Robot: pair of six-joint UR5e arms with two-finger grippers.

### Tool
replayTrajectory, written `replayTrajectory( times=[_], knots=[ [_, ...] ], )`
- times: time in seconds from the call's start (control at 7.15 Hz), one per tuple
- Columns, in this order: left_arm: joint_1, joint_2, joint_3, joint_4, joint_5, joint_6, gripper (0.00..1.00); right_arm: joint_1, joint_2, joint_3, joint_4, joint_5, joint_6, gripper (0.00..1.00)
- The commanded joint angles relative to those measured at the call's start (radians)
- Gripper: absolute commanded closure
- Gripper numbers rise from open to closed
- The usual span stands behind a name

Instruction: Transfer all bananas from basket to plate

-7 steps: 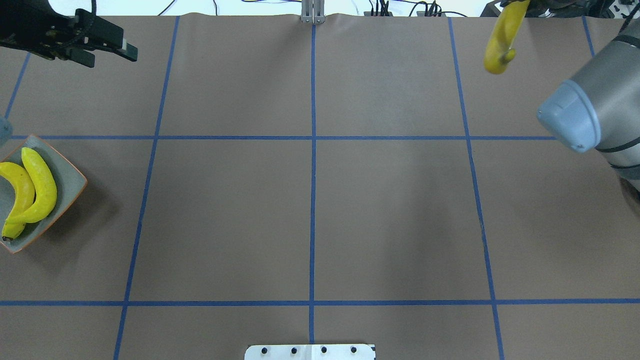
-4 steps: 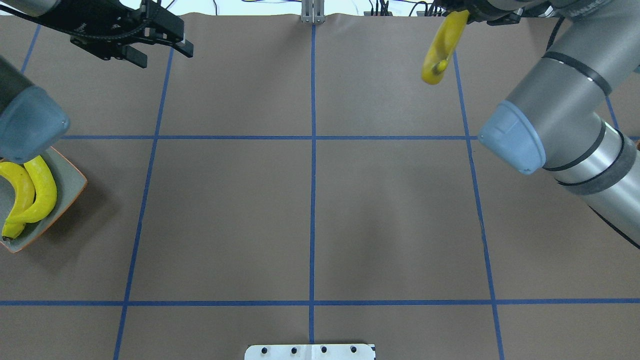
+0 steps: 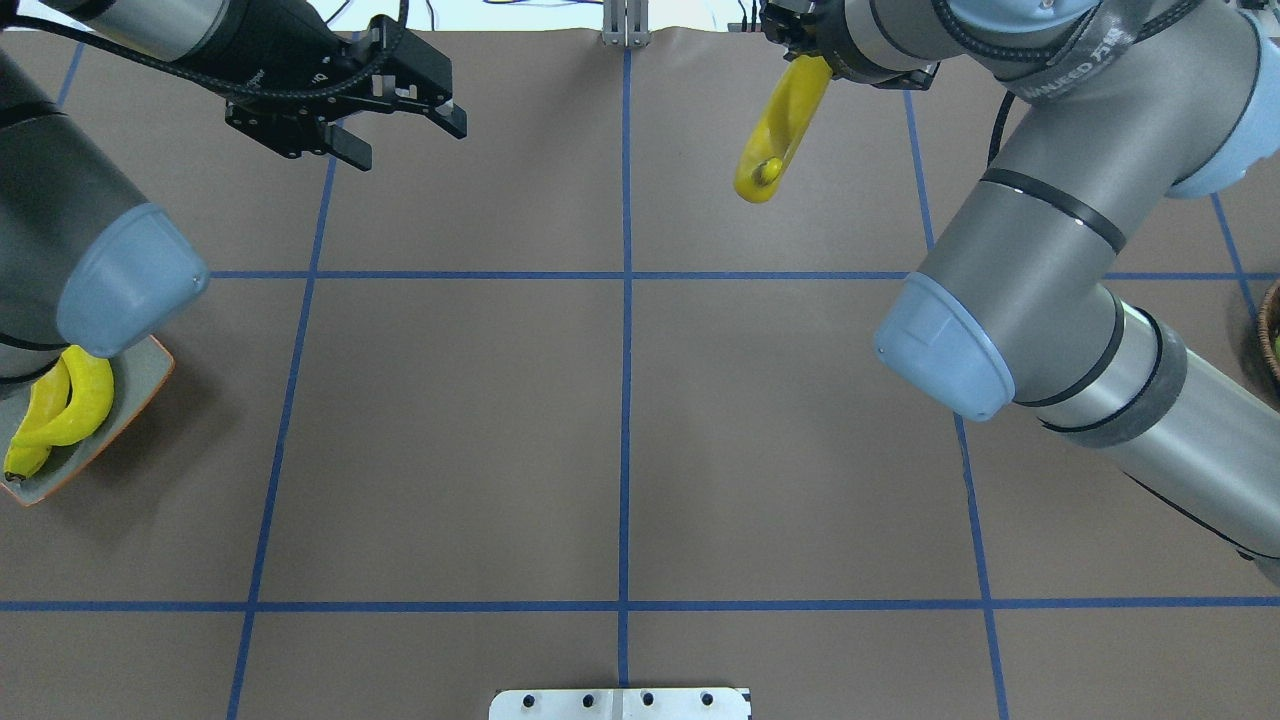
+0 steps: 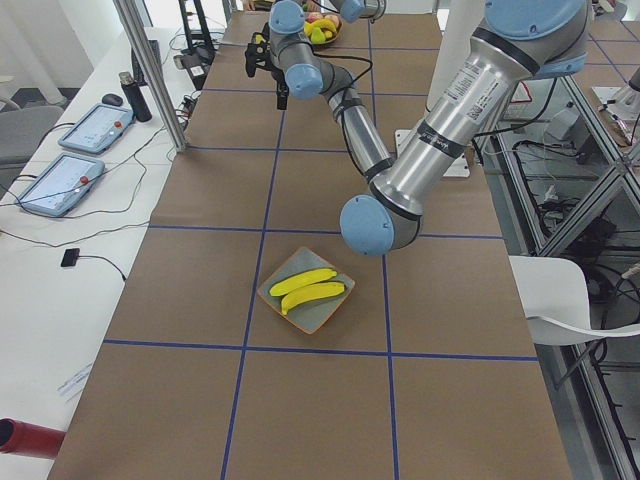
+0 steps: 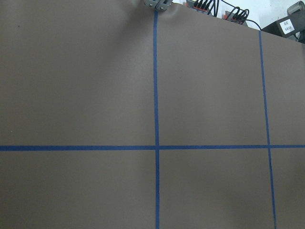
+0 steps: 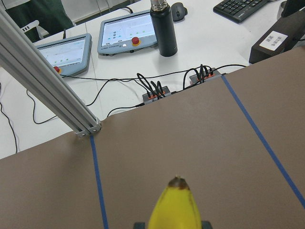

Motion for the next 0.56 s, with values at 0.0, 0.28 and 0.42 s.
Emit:
replayTrajectory(
  times=[0.0, 0.28, 0.42],
  knots=[
    [0.042, -0.001, -0.005, -0.081, -0.001, -0.095, 0.00, -0.044, 0.002, -0.002, 0.170, -0.003, 0.110, 1.00],
    [0.059, -0.003, -0.008, -0.096, -0.004, -0.126, 0.00, -0.119, -0.001, -0.007, 0.305, -0.089, 0.210, 1.00],
    [0.065, -0.003, -0.010, -0.102, -0.004, -0.184, 0.00, -0.181, 0.002, -0.007, 0.316, -0.208, 0.212, 1.00]
  ],
)
